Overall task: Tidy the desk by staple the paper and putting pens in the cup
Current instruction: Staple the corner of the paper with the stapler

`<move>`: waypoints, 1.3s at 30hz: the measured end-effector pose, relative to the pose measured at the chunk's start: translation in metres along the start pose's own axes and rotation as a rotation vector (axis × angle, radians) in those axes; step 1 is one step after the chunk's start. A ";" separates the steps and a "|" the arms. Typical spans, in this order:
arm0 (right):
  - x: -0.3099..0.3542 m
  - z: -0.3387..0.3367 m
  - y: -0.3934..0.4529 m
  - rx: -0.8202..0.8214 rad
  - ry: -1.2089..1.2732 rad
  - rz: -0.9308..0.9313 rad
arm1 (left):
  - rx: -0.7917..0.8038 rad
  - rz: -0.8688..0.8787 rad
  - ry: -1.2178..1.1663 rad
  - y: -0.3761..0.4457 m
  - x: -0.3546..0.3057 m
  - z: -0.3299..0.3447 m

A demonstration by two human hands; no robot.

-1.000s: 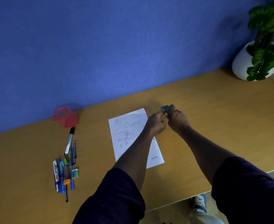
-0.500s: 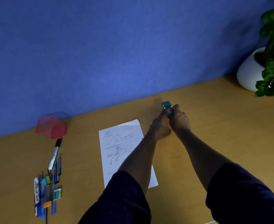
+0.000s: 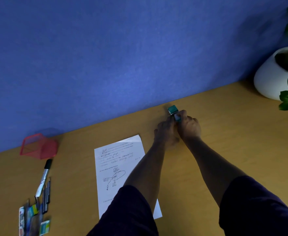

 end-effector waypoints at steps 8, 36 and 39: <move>0.003 0.010 0.013 -0.018 -0.017 -0.018 | -0.008 -0.045 0.064 0.021 0.002 0.002; 0.015 -0.033 -0.077 -0.212 -0.052 -0.172 | -0.186 0.116 0.178 -0.084 0.028 -0.010; 0.027 -0.042 -0.101 -0.246 -0.032 -0.187 | -0.213 0.134 0.196 -0.110 0.033 -0.014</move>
Point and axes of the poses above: each hand's wrist, its own y-axis towards the middle knuckle, its own z-axis out of the palm, x = y × z, the point moved 3 cm from there along y, towards the middle knuckle, and after that the axes turned 11 degrees about -y, right-handed, at the moved point
